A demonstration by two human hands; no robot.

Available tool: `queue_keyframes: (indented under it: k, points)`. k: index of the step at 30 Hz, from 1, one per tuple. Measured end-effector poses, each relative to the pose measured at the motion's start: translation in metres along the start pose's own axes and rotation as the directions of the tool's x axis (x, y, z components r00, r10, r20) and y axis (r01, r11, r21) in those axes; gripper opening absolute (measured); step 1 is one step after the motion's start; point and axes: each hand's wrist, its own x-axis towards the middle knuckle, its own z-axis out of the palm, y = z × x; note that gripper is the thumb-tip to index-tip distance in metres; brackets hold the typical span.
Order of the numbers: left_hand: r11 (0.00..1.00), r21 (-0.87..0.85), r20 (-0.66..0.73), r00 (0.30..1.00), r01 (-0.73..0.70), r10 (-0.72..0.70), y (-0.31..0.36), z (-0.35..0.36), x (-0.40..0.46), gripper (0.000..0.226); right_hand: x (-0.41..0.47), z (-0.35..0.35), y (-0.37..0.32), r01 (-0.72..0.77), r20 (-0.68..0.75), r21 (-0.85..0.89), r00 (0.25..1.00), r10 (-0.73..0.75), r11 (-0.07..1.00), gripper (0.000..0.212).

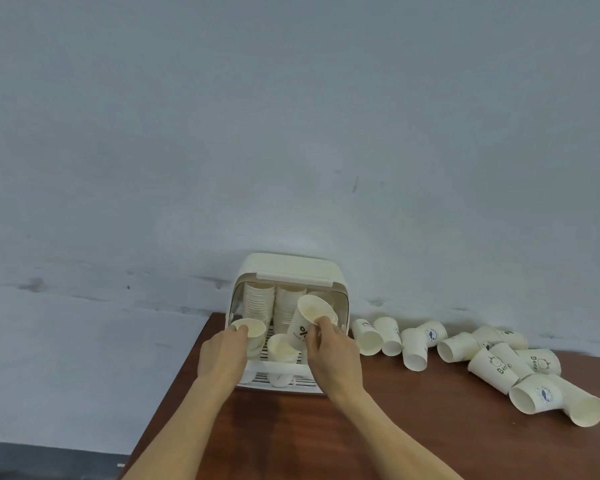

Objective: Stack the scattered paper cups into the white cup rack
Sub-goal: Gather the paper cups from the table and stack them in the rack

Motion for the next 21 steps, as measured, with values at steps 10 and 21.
queue_keyframes:
  k: [10, 21]
  points:
    - [1.0, -0.006, 0.043, 0.999, 0.015, -0.015, -0.003, 0.011, -0.005, 0.026, 0.002, 0.024, -0.016, 0.042, 0.142, -0.013, 0.989, -0.04, 0.999, 0.022]
    - [1.0, 0.006, 0.079, 0.997, 0.008, -0.008, -0.007, 0.013, -0.009, 0.026, -0.004, 0.041, -0.018, 0.035, 0.453, -0.183, 0.89, 0.052, 0.982, 0.025]
